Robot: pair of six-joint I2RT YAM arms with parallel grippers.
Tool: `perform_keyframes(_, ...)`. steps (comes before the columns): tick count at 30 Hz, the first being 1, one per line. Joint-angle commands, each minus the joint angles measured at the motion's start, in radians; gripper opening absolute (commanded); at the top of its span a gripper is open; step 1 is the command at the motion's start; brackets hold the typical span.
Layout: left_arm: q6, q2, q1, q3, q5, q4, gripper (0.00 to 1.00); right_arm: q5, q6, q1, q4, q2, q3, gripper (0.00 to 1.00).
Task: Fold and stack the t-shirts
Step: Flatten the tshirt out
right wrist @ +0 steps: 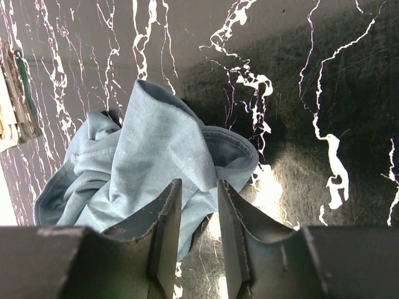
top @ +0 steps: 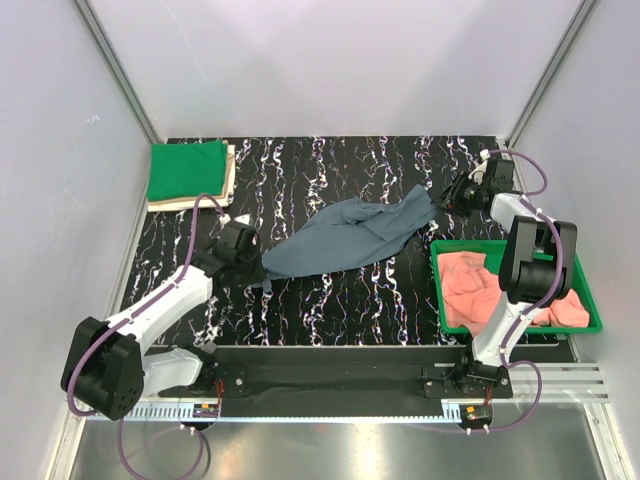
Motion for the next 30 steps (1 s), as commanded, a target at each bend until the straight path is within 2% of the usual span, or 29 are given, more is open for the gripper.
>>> perform_keyframes(1,0.007,0.0,0.003,0.026,0.019,0.039,0.0,-0.013,-0.001,0.004,0.005,0.014,0.044,0.38)
perform_keyframes(10,0.007,0.002,0.003,0.023,0.019,0.043,0.0,-0.019,-0.001,0.004,0.004,0.038,0.06,0.38)
perform_keyframes(20,0.008,0.009,0.003,0.028,0.048,0.046,0.0,-0.044,0.004,0.005,0.005,0.032,0.064,0.29)
perform_keyframes(30,0.002,0.02,0.003,0.018,0.056,0.058,0.0,-0.087,0.012,0.019,0.016,0.023,0.06,0.29)
